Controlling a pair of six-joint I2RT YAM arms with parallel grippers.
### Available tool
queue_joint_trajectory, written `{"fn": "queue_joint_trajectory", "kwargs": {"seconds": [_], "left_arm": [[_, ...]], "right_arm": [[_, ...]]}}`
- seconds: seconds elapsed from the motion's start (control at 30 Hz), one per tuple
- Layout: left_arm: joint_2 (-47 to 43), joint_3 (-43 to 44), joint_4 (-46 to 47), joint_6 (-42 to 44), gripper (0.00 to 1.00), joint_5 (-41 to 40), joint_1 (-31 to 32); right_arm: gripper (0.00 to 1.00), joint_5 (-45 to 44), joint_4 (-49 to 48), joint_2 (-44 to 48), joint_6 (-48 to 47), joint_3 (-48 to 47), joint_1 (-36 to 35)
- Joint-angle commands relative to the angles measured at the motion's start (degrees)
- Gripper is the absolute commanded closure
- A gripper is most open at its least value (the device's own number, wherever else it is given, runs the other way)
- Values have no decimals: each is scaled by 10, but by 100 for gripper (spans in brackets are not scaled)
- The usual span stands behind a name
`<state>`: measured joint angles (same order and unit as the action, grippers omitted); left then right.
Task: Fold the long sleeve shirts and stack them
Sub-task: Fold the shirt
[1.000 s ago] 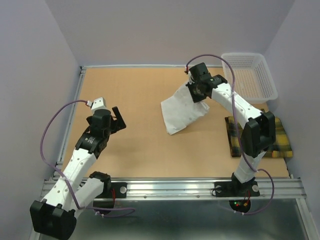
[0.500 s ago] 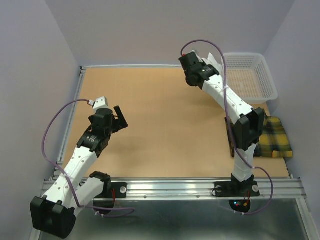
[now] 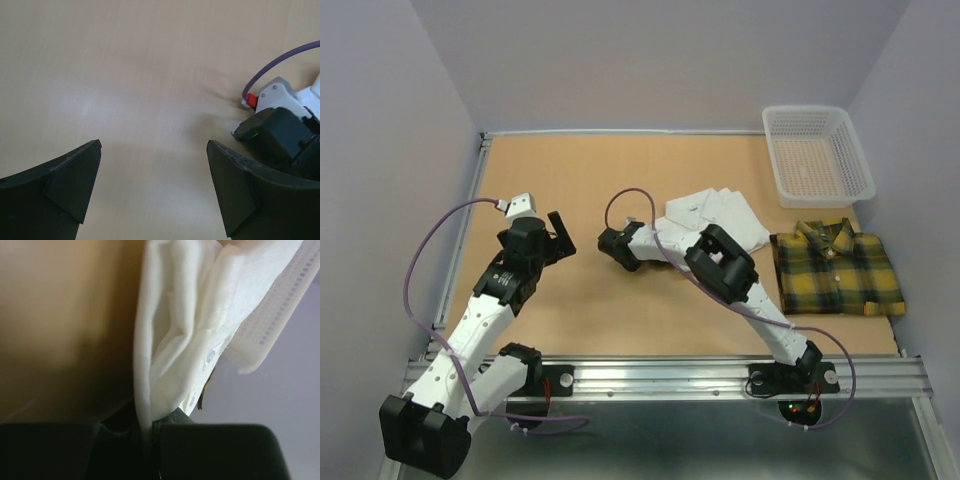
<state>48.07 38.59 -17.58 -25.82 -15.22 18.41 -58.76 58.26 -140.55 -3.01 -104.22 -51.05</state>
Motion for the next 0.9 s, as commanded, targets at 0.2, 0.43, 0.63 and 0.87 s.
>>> {"fn": "queue_joint_trajectory", "kwargs": {"seconds": [0.2, 0.43, 0.63, 0.87], "left_arm": [[-22, 0, 19, -1, 1, -12, 3], [-44, 1, 24, 2, 1, -13, -2], [-69, -3, 20, 0, 1, -1, -5], [-66, 27, -11, -49, 3, 52, -5]], "right_arm": [[89, 164, 109, -65, 150, -148, -108], [65, 283, 105, -10, 165, -201, -125], [9, 399, 44, 104, 172, -181, -125], [14, 374, -25, 288, 200, -12, -118]]}}
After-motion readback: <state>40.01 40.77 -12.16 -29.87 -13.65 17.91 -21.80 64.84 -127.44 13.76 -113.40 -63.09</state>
